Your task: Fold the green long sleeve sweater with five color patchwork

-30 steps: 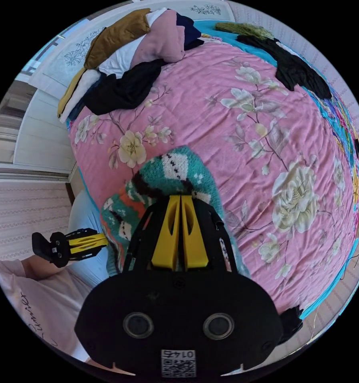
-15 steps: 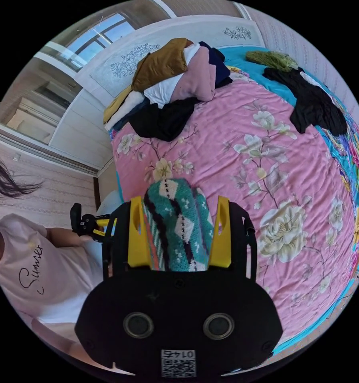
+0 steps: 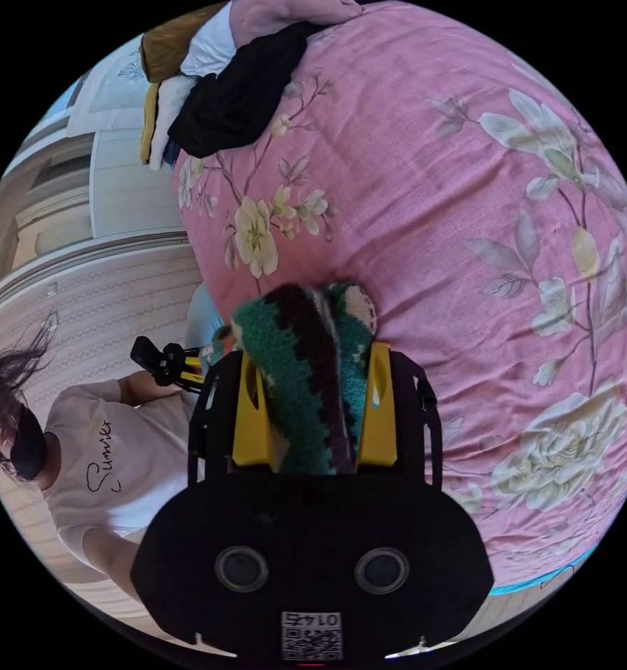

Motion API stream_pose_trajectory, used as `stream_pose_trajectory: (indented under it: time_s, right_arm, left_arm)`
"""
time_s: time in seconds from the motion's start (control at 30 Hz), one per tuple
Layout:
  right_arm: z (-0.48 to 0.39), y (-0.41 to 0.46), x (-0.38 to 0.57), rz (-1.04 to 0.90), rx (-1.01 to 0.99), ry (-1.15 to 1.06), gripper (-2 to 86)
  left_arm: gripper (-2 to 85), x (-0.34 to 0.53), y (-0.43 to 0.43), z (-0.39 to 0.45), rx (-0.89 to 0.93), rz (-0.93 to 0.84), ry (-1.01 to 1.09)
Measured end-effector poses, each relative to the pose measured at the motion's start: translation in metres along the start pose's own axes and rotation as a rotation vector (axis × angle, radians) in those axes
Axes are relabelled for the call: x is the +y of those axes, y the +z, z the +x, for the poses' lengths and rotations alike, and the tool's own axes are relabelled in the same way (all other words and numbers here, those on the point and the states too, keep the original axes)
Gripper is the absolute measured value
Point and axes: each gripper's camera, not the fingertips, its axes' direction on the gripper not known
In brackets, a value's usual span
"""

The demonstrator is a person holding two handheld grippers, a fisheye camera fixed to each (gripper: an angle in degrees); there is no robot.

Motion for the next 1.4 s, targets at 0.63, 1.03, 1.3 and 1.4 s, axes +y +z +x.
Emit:
stream_pose_trajectory:
  time_s: [0.63, 1.03, 1.3, 1.4]
  right_arm:
    - [-0.077, 0.100, 0.441, 1.051, 0.121, 0.001, 13.8]
    - [-0.135, 0.213, 0.737, 1.424, 0.365, 0.330, 13.1]
    - [-0.103, 0.136, 0.890, 1.315, 0.616, 0.753, 14.0]
    - [-0.040, 0.127, 0.920, 1.249, 0.530, 1.035, 16.7]
  left_arm:
    - [4.8, 0.049, -0.049, 0.229, -0.238, 0.160, 0.576]
    - [4.8, 0.021, 0.057, 0.458, 0.048, 0.053, 1.009]
    - [6.6, -0.109, 0.252, 0.663, 0.142, -0.054, 1.015]
    - [5.2, -0.124, 0.346, 0.687, -0.096, -0.193, 0.964]
